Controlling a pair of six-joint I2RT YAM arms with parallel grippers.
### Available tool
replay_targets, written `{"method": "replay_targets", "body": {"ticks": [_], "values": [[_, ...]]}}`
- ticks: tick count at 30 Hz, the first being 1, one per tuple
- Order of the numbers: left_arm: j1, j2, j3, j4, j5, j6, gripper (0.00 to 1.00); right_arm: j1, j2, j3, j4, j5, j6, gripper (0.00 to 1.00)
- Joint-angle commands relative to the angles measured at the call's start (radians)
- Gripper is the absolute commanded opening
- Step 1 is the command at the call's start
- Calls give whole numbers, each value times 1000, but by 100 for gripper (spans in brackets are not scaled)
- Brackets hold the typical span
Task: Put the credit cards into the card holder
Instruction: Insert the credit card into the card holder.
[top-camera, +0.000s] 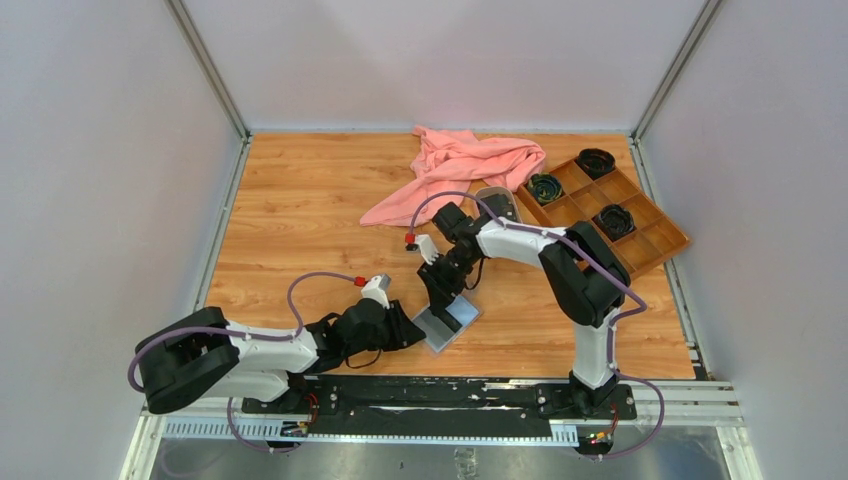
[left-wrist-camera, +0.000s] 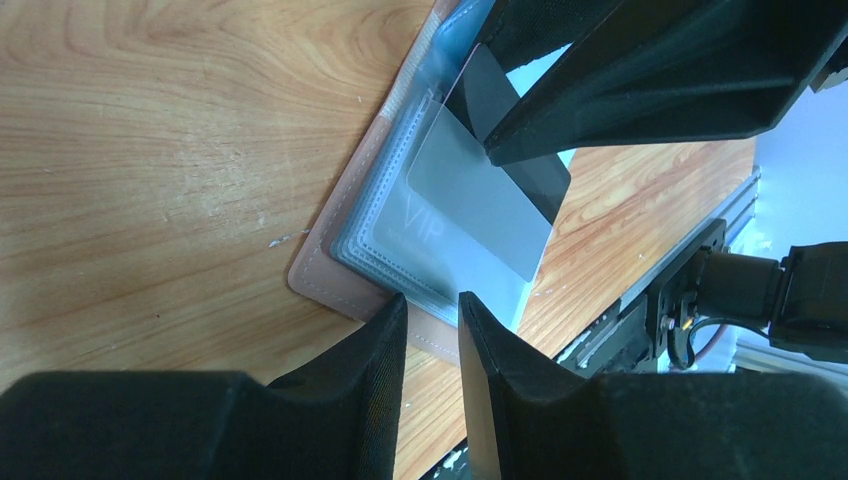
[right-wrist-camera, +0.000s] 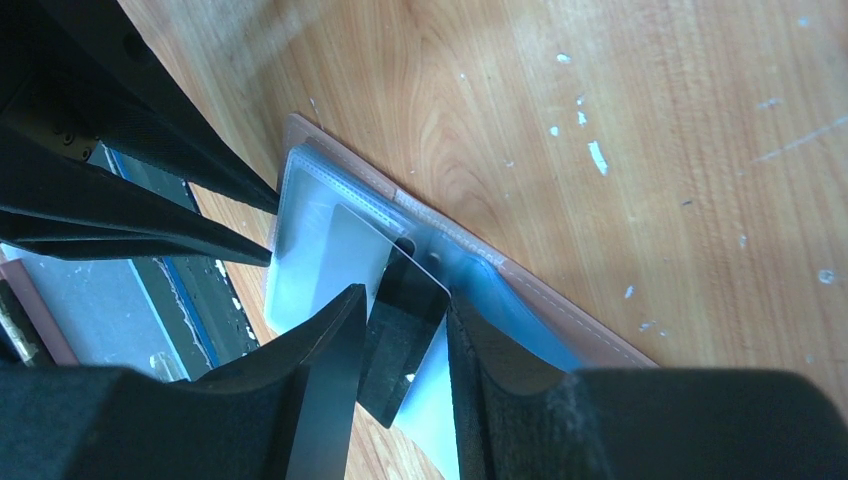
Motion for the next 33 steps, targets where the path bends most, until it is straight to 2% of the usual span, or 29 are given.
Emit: {"method": "replay_targets", "body": {"ticks": [1, 14, 22, 33], "values": [[4, 35, 2, -54, -16, 5, 31, 51, 12, 4, -42, 42, -21, 40], [4, 33, -11, -53, -25, 6, 30, 36, -40, -7, -89, 129, -101, 50], [5, 38, -10, -53, -24, 7, 30, 35, -43, -30, -115, 128, -106, 50], [4, 59, 3, -51, -14, 17, 29, 69, -41, -49, -123, 19, -85, 45]]}}
